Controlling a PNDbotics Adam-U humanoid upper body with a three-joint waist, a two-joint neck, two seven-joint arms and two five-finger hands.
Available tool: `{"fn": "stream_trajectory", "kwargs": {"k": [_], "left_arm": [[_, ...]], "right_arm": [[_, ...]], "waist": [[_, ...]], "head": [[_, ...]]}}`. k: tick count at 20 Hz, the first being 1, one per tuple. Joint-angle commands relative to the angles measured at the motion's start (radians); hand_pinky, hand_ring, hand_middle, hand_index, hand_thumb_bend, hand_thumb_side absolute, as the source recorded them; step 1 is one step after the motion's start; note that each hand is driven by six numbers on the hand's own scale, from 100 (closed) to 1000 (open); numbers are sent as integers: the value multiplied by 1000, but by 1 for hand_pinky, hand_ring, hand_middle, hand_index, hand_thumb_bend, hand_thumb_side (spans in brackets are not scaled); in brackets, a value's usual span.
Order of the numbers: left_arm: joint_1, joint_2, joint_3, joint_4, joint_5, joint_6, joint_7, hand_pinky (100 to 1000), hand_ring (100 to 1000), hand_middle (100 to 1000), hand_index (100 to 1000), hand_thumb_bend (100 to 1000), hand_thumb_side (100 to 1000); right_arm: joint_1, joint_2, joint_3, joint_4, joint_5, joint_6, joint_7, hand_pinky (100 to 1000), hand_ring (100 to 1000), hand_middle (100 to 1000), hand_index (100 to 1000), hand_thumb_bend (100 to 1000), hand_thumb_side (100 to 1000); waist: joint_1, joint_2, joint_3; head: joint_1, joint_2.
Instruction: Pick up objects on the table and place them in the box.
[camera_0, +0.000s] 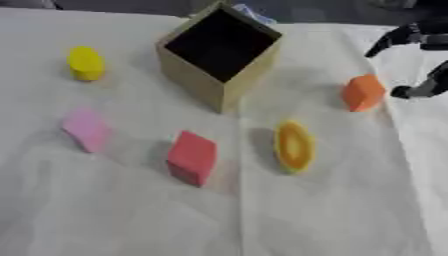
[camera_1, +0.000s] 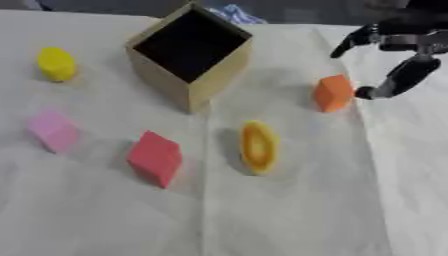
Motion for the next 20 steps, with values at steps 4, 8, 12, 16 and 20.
{"fn": "stream_trajectory", "kwargs": {"k": [4, 8, 12, 16, 20], "left_arm": [[-6, 8, 0, -15, 4, -3, -6, 845, 631, 724, 834, 231, 842], [-7, 7, -1, -14, 5, -3, -7, 845, 631, 725, 834, 229, 844], [-9, 6, -3, -14, 7, -3, -9, 845, 632, 726, 834, 227, 846], [-8, 5, -3, -14, 8, -4, -10, 846, 632, 726, 834, 226, 847], [-10, 4, -3, -15, 9, -4, -11, 846, 633, 726, 834, 224, 848]], "right_arm": [[-20, -5, -8, 33, 25, -14, 5, 918, 921, 829, 901, 344, 210], [-21, 4, -8, 44, 32, -16, 2, 918, 921, 829, 903, 343, 220], [-27, 16, -12, 66, 56, -16, -3, 916, 921, 831, 903, 362, 215], [-33, 30, -18, 99, 90, -25, -14, 916, 922, 833, 904, 374, 214], [-40, 43, -22, 126, 117, -37, -21, 914, 921, 833, 903, 383, 213]], "waist": [[6, -13, 5], [7, -8, 6], [8, -5, 9], [9, -4, 12], [9, -2, 14]], "head": [[-6, -15], [-5, -15], [-5, -17], [-5, -19], [-4, -21]]}}
